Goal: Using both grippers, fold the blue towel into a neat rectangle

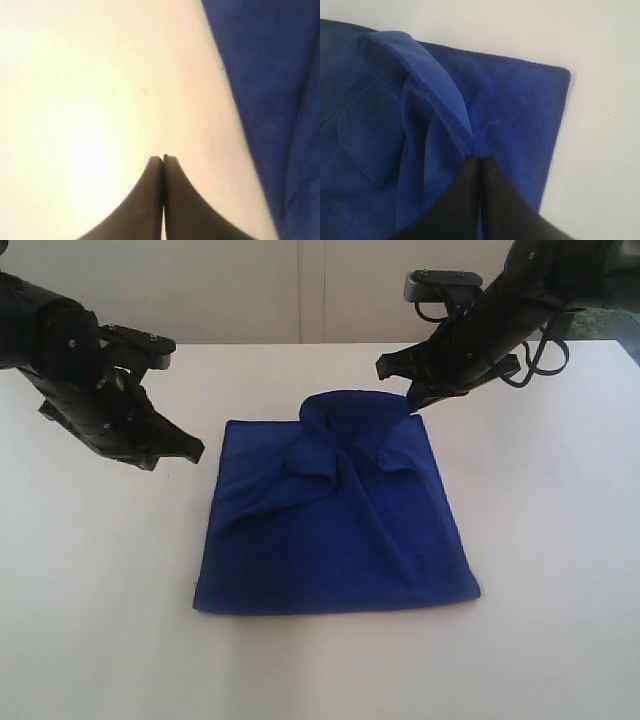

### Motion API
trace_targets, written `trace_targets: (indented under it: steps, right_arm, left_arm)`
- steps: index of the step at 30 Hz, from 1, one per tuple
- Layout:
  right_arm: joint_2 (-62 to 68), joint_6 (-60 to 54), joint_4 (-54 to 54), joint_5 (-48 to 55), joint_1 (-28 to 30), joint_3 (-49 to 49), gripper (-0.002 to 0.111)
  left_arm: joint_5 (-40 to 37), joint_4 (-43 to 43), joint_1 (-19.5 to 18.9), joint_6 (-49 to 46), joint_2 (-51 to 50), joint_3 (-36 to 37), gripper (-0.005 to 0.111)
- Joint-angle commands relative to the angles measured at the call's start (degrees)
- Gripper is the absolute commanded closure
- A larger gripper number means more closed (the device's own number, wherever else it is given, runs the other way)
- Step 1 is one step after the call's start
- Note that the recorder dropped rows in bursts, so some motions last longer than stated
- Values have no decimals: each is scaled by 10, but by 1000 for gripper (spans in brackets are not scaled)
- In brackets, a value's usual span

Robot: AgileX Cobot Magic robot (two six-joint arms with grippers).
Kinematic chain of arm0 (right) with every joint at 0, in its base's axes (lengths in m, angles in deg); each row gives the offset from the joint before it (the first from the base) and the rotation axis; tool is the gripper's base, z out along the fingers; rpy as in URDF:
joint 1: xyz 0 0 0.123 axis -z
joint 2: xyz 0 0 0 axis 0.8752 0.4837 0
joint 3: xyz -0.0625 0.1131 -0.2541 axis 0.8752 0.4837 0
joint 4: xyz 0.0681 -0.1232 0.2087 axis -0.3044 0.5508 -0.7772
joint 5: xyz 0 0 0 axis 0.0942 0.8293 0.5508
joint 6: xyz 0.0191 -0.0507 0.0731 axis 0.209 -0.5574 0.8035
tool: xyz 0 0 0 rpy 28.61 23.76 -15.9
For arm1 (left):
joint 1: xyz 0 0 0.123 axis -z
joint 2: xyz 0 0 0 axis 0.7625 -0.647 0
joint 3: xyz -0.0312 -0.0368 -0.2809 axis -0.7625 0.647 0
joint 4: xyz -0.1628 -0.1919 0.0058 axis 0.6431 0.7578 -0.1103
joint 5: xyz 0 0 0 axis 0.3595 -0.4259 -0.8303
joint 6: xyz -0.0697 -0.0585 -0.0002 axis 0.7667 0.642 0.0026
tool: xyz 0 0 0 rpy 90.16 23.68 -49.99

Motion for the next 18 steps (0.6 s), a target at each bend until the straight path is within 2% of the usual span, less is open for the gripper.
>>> trace_targets:
  steps: [1, 5, 11, 18]
  right_arm:
    - [-2, 2, 4, 1, 1, -2, 108]
    - [-2, 2, 4, 1, 1, -2, 108]
    - [-2, 2, 4, -4, 1, -2, 108]
    - [-2, 2, 4, -13, 1, -2, 108]
  left_arm:
    - [87, 120, 26, -34, -27, -3, 107]
    - [110, 169, 42, -41, -69, -27, 107]
    - [112, 244, 42, -59, -119, -80, 107]
    - [84, 412, 42, -219, -134, -128, 107]
